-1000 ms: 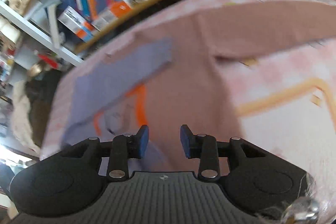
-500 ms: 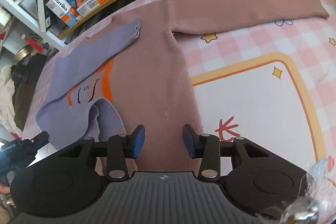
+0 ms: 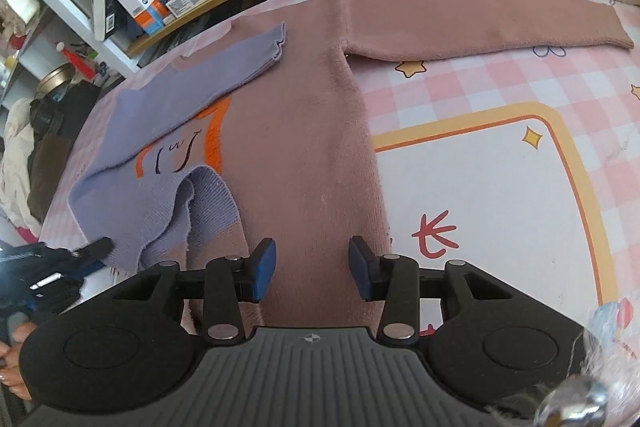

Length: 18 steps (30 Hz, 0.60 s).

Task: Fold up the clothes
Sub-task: 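Lower the sweater onto the table and open the right gripper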

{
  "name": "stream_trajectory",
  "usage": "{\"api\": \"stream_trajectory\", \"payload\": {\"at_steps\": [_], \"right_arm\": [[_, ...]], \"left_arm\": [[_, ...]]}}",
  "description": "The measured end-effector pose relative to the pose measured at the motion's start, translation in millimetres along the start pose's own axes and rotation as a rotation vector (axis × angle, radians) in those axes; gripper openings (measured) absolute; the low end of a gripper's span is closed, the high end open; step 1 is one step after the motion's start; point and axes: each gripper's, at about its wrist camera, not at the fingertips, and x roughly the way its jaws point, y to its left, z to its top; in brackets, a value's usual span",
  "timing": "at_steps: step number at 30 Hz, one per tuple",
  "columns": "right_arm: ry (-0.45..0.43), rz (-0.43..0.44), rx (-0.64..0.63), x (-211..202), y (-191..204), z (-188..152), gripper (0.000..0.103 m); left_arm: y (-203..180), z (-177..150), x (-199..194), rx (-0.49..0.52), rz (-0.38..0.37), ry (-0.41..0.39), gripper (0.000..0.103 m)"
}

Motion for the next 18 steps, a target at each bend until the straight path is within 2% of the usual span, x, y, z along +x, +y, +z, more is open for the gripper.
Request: {"api": "stream_trajectory", "payload": {"at_steps": [2,5,7,10,12,13,17,18], "right_arm": [[0.0,0.006,0.002,-1,-1,0,0.038],[-0.001,0.012,0.005,-1,-2,0,0.038],[-0.001,0.01,0.001,-1,-2,0,0.038],[0.007,-0.007,-0.012,-1,3,1,0.038],[0.007,-0.024,-0.027,-3,6,2,0.038],[0.001,-0.037,-0.042,-4,8,2,0.038],[-0.016,-0.101,-0.1,-5,12,3,0.038],[-0.015,-0.116,-0.109,-4,13,3,0.038]], "left_arm": [[2,3,-25,0.029,0.001,-0.044,0.003],[12,6,-60,0.086,0.094,-0.079,0.003],[23,9,-74,0.148,0.216,-0.067,0.004],[32,12,-73,0.268,0.46,0.03,0.004],[26,13,-68,0.383,0.656,0.02,0.009],[21,15,-65,0.419,0.708,0.012,0.009],[-16,29,-61,0.535,0.623,-0.119,0.01],[-29,30,-52,0.585,0.575,-0.136,0.01]]}}
